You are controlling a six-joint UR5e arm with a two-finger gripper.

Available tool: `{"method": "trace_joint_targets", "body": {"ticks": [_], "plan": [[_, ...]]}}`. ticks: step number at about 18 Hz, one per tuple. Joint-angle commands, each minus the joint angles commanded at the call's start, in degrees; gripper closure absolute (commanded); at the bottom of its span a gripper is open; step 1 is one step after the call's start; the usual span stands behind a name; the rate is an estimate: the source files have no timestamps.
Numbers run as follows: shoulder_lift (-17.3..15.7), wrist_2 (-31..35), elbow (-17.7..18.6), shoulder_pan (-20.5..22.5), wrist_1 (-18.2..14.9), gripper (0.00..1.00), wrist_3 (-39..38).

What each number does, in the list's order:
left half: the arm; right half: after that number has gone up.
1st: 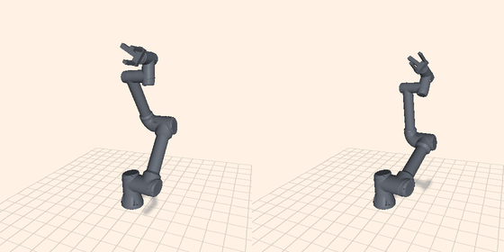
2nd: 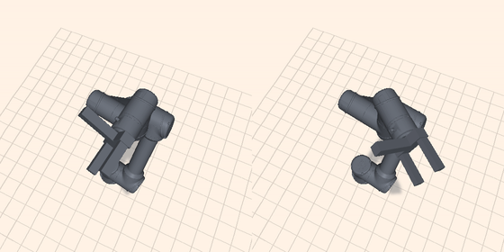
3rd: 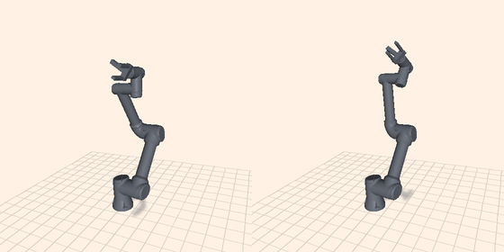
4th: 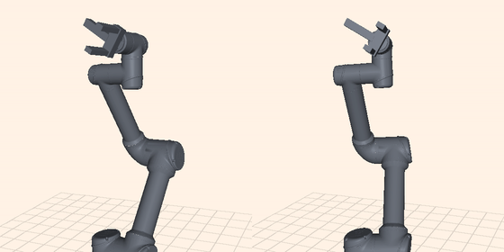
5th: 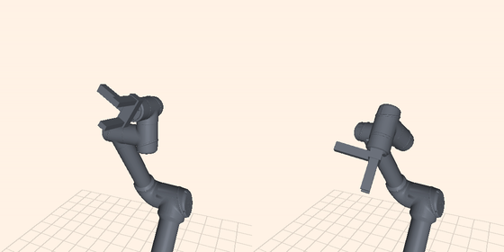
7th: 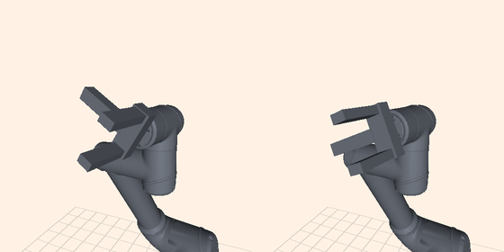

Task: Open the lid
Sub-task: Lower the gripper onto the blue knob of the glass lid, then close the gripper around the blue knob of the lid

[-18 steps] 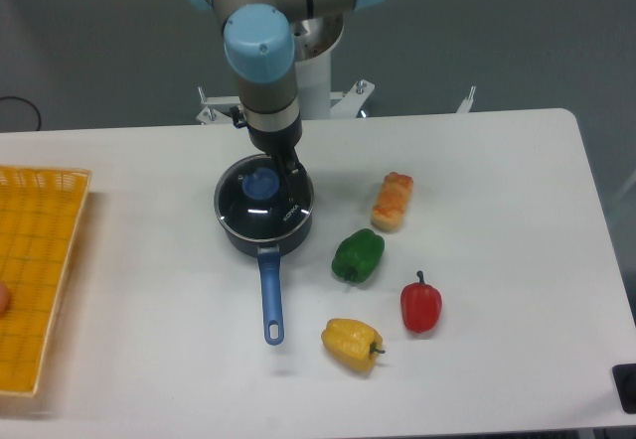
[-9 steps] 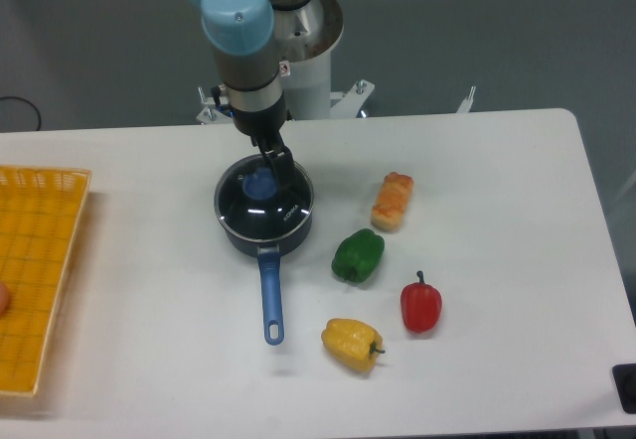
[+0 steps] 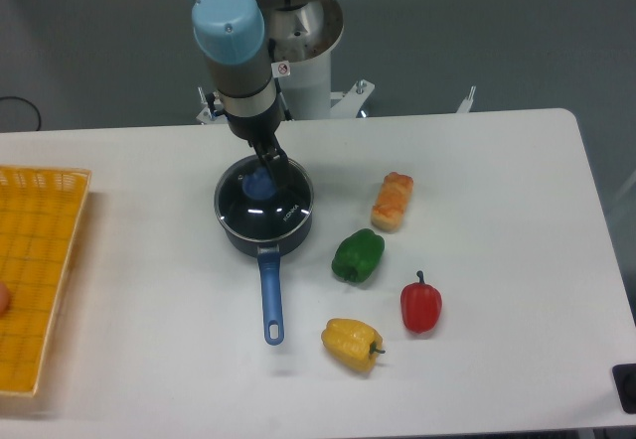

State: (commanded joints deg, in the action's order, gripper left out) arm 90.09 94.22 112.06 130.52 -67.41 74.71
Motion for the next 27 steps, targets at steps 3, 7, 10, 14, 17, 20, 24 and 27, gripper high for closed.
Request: {"method": "trace_joint_targets", "body": {"ticks": [3, 7, 10, 14, 17, 20, 24, 27], "plan": [[0.7, -0.3, 0.2, 0.1, 0.2, 0.0, -0.1], [1.3, -0.8, 0.2, 0.1, 0.5, 0.0, -0.2], [2.0, -2.5, -0.4, 0.3, 0.6, 0.0, -0.1], [3.2, -2.7, -0.9, 0.1, 1.7, 0.0, -0.1], [3.6, -2.8, -0.6, 0.0, 2.3, 0.0, -0.2], [4.0, -2.7, -0.6, 0.0, 2.5, 0.0, -0.1], [4.5, -2.7, -0.5, 0.0, 2.7, 0.0, -0.2], [5.1, -2.7, -0.4, 0.0, 2.8, 0.0, -0.2]]}}
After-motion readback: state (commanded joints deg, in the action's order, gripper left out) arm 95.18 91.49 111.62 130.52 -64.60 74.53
